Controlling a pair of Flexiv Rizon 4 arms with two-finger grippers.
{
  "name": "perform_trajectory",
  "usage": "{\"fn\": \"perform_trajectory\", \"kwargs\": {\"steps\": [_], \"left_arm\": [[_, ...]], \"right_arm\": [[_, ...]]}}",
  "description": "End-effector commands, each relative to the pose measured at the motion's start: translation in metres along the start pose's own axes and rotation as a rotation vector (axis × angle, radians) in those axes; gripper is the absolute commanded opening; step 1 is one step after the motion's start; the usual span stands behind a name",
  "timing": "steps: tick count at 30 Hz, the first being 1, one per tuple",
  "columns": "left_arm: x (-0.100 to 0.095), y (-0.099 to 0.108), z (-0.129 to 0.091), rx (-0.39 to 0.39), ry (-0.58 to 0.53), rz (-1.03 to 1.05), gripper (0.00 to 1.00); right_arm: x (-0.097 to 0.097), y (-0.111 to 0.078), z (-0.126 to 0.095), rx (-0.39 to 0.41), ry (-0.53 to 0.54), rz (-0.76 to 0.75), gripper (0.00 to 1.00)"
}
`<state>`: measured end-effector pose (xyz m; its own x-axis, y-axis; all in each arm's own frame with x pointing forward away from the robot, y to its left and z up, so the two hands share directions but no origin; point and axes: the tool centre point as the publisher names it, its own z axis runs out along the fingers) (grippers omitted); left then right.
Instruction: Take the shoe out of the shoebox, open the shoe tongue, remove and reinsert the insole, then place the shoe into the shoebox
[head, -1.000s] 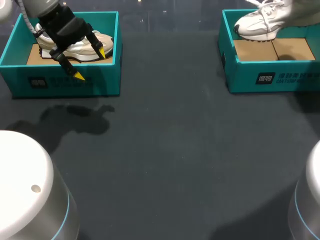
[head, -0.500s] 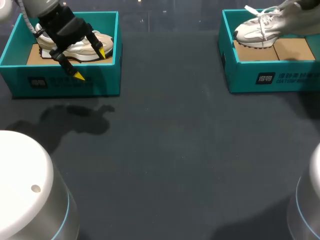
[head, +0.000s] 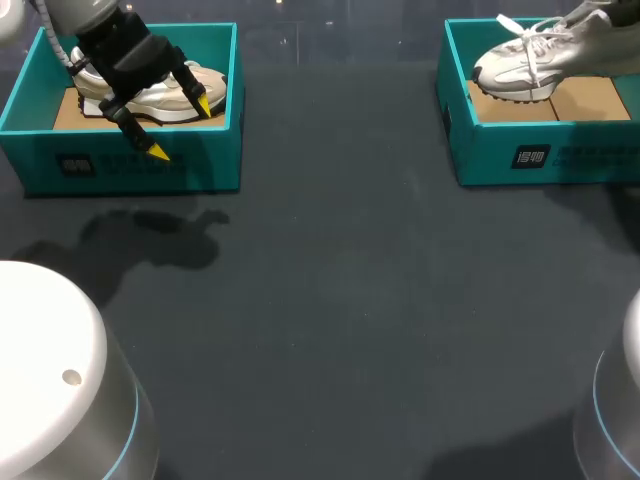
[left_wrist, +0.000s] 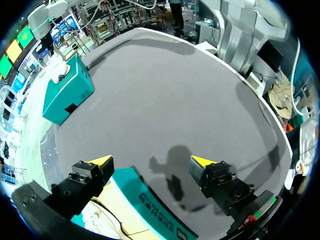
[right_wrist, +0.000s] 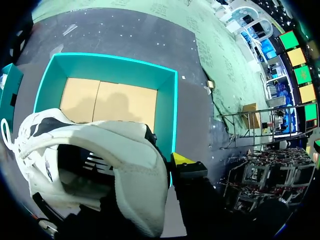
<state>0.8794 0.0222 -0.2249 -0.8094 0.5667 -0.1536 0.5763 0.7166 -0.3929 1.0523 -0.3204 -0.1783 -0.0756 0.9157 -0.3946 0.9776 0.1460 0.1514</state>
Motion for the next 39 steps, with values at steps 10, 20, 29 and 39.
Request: {"fn": "perform_trajectory", "kwargs": {"steps": [10,20,29,39], "left_arm": [[0.000,0.000,0.000,-0.003,0.001,0.001,1.00],[0.000,0.000,0.000,-0.003,0.001,0.001,1.00],[0.000,0.000,0.000,-0.003,0.001,0.001,1.00],[0.000,0.000,0.000,-0.003,0.001,0.001,1.00]], "right_arm": [[-0.012,-0.018,0.031,-0.024,0.045,0.053,0.00],[-0.012,-0.018,0.031,-0.024,0.045,0.053,0.00],[-0.003,-0.029,0.062,0.042,0.016,0.064,0.00],[-0.001,-0.034,0.070,0.028,0.056,0.077,0.00]]}}
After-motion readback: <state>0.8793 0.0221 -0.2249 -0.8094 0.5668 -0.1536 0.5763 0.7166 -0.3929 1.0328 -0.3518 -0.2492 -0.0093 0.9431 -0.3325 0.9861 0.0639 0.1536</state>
